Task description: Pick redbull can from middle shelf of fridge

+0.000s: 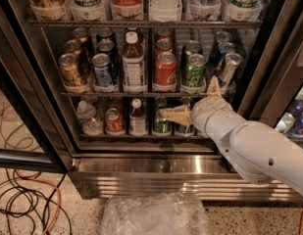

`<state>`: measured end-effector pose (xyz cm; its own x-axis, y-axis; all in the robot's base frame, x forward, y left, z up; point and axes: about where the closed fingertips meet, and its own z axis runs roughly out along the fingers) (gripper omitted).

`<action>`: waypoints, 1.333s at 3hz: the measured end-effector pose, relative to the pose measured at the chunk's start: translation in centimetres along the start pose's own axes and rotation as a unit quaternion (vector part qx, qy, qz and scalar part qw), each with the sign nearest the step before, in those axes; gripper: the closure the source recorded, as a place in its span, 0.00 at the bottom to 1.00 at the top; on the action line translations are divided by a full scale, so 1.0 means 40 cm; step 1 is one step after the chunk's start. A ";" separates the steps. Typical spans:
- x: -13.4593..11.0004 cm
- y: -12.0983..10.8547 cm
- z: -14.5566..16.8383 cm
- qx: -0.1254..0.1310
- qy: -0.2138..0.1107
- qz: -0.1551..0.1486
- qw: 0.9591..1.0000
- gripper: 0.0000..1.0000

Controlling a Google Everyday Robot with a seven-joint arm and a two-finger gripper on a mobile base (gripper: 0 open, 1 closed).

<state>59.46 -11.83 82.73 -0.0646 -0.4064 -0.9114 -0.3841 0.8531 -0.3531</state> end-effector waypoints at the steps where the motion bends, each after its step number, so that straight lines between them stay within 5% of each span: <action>1: 0.043 0.009 0.004 0.038 0.047 -0.024 0.998 0.00; 2: 0.041 0.011 0.024 0.062 0.059 0.001 0.996 0.00; 3: 0.041 0.009 0.023 0.062 0.059 0.001 0.996 0.18; 4: 0.029 -0.007 0.023 0.070 0.052 -0.011 0.996 0.16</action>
Offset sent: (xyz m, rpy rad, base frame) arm -0.0008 -0.0037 -0.0139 -0.0685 0.0241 -0.0688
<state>60.32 -12.24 81.57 -0.1559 -0.4505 -0.8791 -0.2554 0.8781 -0.4047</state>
